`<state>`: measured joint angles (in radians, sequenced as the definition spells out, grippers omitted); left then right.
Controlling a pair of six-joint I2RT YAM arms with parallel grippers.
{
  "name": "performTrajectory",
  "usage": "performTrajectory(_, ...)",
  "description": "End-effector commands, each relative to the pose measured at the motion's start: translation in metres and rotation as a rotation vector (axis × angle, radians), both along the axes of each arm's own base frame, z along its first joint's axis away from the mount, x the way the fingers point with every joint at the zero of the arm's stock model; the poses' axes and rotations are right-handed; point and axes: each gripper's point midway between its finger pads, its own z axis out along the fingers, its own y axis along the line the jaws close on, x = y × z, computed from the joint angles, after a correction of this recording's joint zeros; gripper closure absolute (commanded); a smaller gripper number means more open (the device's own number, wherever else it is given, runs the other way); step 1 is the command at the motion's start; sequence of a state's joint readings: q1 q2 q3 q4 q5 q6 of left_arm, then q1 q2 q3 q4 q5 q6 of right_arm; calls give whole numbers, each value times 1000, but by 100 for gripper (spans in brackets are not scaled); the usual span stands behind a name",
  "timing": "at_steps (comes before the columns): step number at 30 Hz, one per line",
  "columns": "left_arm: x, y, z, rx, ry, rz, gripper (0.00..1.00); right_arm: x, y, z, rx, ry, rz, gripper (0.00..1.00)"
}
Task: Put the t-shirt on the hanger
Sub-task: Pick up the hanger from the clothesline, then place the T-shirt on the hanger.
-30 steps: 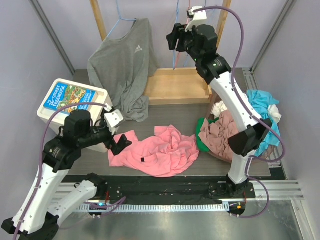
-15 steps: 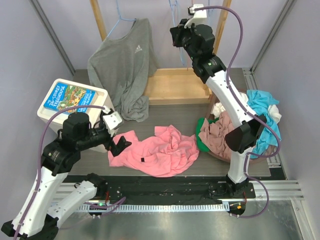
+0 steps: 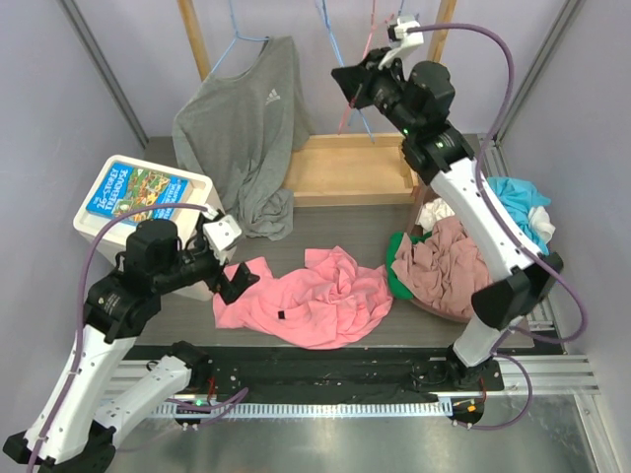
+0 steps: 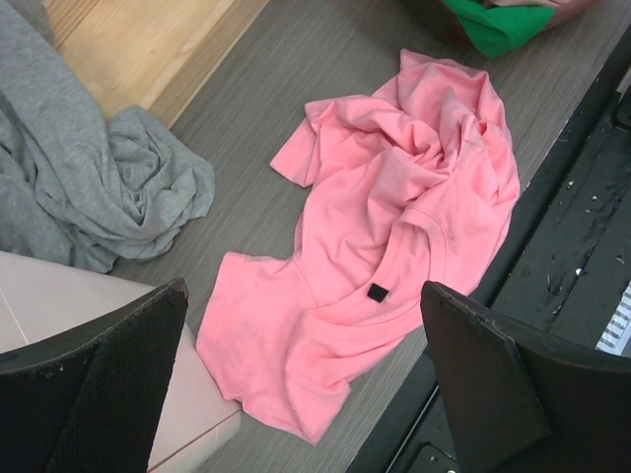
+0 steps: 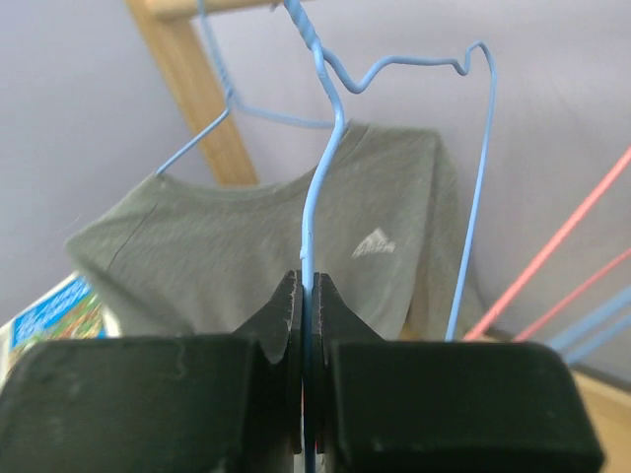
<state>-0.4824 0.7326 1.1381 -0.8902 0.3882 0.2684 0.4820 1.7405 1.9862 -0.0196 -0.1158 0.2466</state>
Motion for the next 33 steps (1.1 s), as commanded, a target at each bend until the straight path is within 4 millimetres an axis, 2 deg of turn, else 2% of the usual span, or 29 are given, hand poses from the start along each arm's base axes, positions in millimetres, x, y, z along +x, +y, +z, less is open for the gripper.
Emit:
performTrajectory(1, 5, -6, 11, -37, -11, -5, 0, -77, -3, 5, -11, 14, 193, 99)
performTrajectory(2, 6, -8, 10, -43, -11, -7, 0, -99, -11, 7, -14, 20, 218, 99)
performTrajectory(3, 6, -9, 12, -61, -10, -6, 0, -117, -7, -1, -37, 31, 286, 99)
performTrajectory(4, 4, -12, 13, -76, -15, -21, 0, -124, -6, -27, -65, 88, 312, 99)
performTrajectory(5, 7, -15, 16, -100, -45, -29, 0, -148, -14, -28, -88, 88, 343, 99)
performTrajectory(6, 3, -17, 23, -134, -74, -37, 0, -163, -12, -40, -119, 107, 400, 99)
performTrajectory(7, 2, -18, 29, -157, -112, -47, 0, -172, -13, -66, -159, 157, 429, 99)
performTrajectory(8, 6, -22, 43, -201, -183, -62, 0, -194, -22, -74, -193, 171, 447, 99)
performTrajectory(9, 4, -21, 44, -224, -213, -59, 0, -203, -24, -99, -230, 218, 474, 99)
performTrajectory(10, 7, -21, 48, -237, -246, -55, 0, -221, -26, -107, -253, 225, 529, 99)
performTrajectory(11, 13, -20, 54, -247, -284, -35, 0, -236, -30, -124, -281, 278, 562, 99)
performTrajectory(13, 20, -20, 52, -223, -308, -27, 0, -267, -41, -141, -334, 259, 622, 99)
performTrajectory(15, 18, -25, 47, -200, -318, -83, 0, -286, -49, -165, -397, 279, 662, 99)
performTrajectory(18, 9, -36, 29, -152, -323, -209, 2, -324, -57, -181, -439, 302, 790, 99)
performTrajectory(20, 13, -39, 14, -127, -295, -229, 4, -344, -57, -189, -434, 348, 889, 99)
performTrajectory(23, 4, -46, -3, -100, -313, -329, 6, -359, -57, -201, -424, 407, 974, 99)
performTrajectory(26, 2, -51, -11, -110, -339, -362, 6, -367, -53, -201, -406, 415, 1032, 99)
performTrajectory(33, -16, -73, -25, -139, -261, -504, 8, -372, -40, -196, -380, 378, 1098, 99)
